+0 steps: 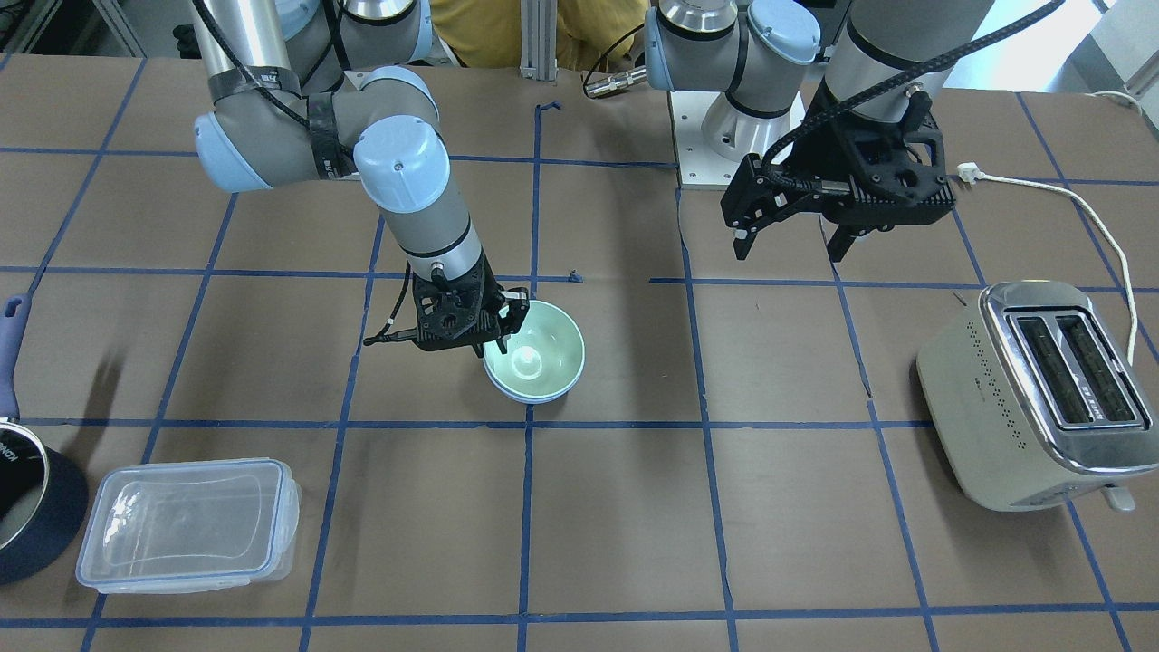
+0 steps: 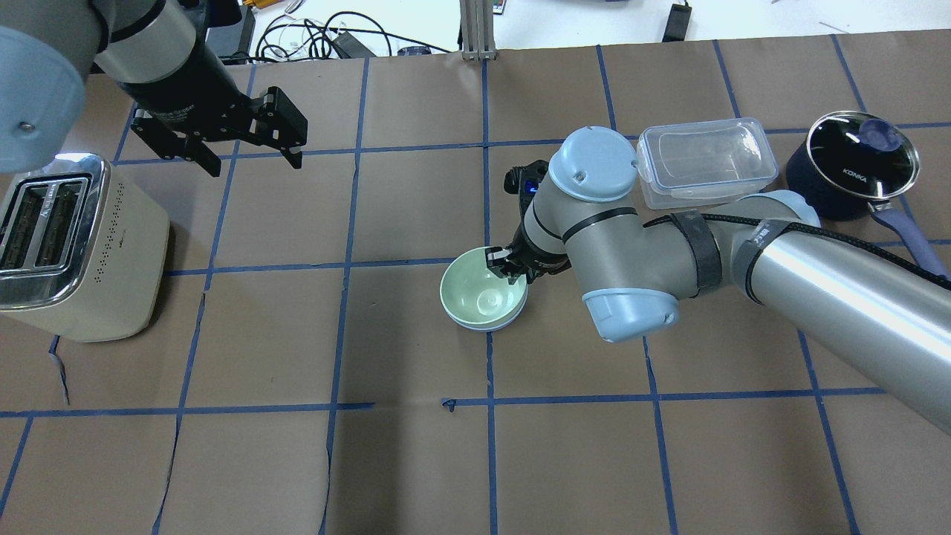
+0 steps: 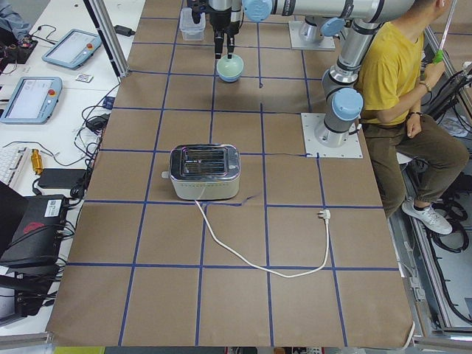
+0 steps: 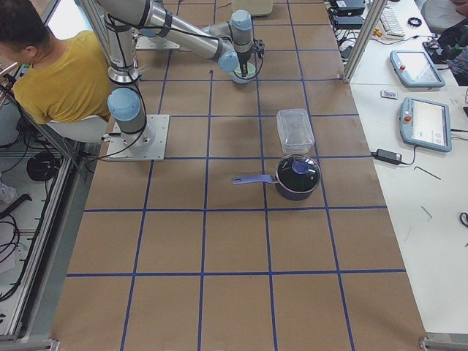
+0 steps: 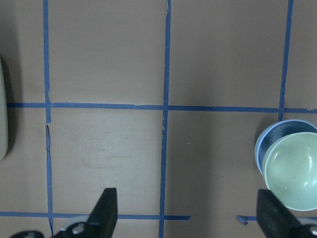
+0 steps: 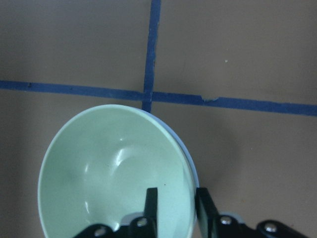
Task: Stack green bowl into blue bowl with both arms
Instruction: 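Open the right gripper to release the green bowl into the blue bowl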
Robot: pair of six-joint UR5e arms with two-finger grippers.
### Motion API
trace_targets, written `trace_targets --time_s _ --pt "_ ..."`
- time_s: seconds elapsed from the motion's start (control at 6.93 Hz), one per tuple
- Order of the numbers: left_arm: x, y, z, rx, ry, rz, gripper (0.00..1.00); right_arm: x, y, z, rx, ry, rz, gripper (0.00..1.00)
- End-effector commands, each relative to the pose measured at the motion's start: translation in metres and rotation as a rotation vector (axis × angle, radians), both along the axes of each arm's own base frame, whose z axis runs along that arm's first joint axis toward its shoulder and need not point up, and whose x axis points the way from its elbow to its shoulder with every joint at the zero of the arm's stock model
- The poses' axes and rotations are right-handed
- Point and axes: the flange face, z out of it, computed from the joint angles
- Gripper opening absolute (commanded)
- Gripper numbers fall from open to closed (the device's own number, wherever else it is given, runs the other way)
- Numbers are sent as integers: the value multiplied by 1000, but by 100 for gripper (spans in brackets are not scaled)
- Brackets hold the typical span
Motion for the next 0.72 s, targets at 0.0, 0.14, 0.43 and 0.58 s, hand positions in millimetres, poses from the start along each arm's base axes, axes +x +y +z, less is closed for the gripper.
trace_targets --time_s 0.0,0.14,0.43,0.58 --pt "0 -1 0 -5 -1 0 100 -3 -8 9 -53 -8 -11 100" --pt "0 0 1 -6 -1 -1 100 -10 -12 17 -61 -7 -25 100" --pt "0 0 1 -6 1 0 100 -32 -26 41 -20 64 -70 100" --pt "0 0 1 -6 1 -1 100 -55 -46 67 -3 76 -115 100"
